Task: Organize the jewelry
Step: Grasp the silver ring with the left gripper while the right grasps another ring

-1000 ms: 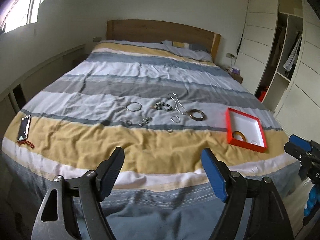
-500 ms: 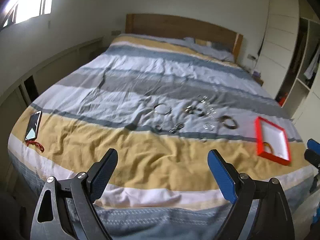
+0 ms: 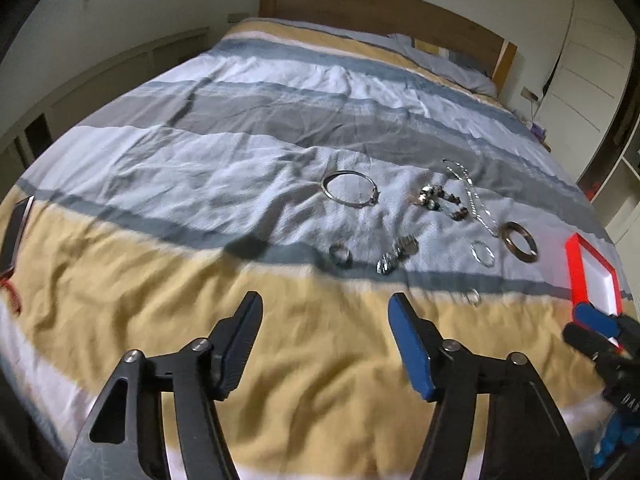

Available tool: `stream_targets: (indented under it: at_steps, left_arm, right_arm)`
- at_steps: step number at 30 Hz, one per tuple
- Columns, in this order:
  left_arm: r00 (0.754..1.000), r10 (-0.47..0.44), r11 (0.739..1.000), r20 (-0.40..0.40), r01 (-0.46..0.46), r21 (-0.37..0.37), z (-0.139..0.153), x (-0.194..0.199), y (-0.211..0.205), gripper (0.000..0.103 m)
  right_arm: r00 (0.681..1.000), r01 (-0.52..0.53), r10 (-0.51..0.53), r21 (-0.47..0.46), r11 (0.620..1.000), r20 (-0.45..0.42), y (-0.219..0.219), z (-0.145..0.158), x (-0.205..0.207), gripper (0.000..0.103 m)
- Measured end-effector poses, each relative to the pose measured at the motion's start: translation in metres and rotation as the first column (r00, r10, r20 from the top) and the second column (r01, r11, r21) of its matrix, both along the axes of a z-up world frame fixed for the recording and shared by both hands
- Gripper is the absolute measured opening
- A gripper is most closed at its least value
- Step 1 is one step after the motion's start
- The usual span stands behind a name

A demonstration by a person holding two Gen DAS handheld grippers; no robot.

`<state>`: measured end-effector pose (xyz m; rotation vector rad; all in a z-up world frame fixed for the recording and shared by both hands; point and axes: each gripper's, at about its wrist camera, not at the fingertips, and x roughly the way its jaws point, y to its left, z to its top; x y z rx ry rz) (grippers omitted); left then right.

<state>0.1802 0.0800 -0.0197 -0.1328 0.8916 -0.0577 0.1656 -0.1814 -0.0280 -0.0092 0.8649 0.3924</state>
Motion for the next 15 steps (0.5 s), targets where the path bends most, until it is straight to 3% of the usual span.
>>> stream_targets:
  at_steps: [6,15]
  left_arm:
    - [0.999,-0.024,1.000,-0.034,0.024,0.008,-0.033,0.054,-0.011,0.054]
    - [0.996,-0.040,0.998,-0.075,0.044,0.041,-0.078,0.080,-0.014,0.050]
  right_arm:
    - [0.999,-0.044,0.043,-0.011,0.999,-0.024,0.018,-0.034,0.041,0.043]
    - [0.995,-0.065,0.064,-0.008,0.998,-0.073,0.026,-0.073,0.068,0.038]
